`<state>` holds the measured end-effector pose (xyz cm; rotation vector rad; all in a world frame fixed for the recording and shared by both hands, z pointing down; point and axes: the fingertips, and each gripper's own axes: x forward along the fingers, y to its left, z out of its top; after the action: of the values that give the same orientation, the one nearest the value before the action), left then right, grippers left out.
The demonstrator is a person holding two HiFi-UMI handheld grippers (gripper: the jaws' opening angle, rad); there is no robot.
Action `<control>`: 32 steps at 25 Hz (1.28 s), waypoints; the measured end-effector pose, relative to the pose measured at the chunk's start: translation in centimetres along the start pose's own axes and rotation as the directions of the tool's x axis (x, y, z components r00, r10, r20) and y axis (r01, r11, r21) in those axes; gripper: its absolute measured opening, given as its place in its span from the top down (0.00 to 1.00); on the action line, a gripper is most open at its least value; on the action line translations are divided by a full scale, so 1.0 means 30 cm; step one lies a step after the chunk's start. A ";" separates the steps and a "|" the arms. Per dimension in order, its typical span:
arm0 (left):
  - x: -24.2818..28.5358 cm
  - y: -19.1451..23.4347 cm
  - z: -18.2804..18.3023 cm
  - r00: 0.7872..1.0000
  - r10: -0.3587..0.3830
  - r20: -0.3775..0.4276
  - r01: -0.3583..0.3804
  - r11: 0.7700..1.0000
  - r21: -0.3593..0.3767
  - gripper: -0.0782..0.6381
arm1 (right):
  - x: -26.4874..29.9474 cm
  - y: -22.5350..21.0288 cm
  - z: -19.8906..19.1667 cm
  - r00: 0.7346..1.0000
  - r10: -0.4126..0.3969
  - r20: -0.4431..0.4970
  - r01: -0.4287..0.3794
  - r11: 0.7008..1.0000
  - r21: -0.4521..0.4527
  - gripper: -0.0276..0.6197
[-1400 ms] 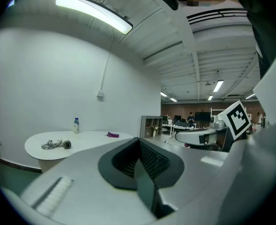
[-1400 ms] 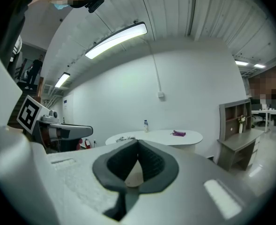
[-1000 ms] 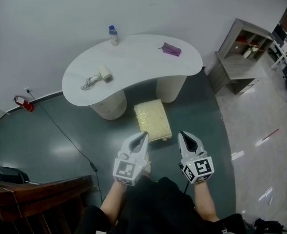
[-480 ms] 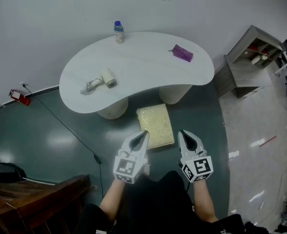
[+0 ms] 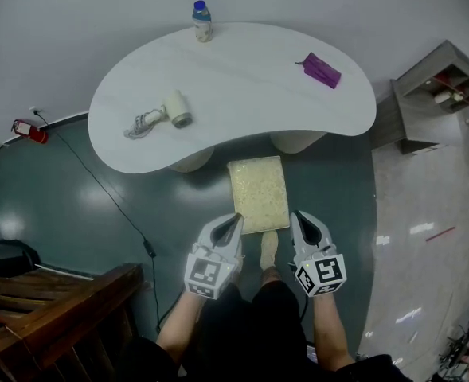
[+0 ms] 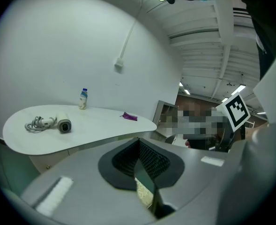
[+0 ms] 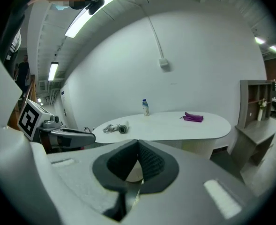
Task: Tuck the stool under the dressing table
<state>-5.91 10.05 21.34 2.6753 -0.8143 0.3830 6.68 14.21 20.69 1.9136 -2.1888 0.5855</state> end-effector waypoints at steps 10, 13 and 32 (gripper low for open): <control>0.255 0.078 -0.313 0.994 0.082 -0.076 -0.090 0.991 -0.100 0.88 | 0.246 -0.217 -0.312 0.987 0.101 -0.129 -0.097 0.995 0.038 0.95; 0.335 0.108 -0.425 0.989 0.111 -0.099 -0.122 0.987 -0.109 0.88 | 0.325 -0.267 -0.433 0.976 0.140 -0.168 -0.134 0.990 0.046 0.95; 0.627 0.353 -1.121 0.960 0.184 -0.211 -0.221 0.961 -0.165 0.88 | 0.653 -0.516 -1.141 0.943 0.155 -0.295 -0.123 0.984 0.127 0.95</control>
<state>-2.32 5.05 60.82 2.3455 -1.0138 0.5760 14.51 8.63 61.97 1.5938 -2.1387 0.9701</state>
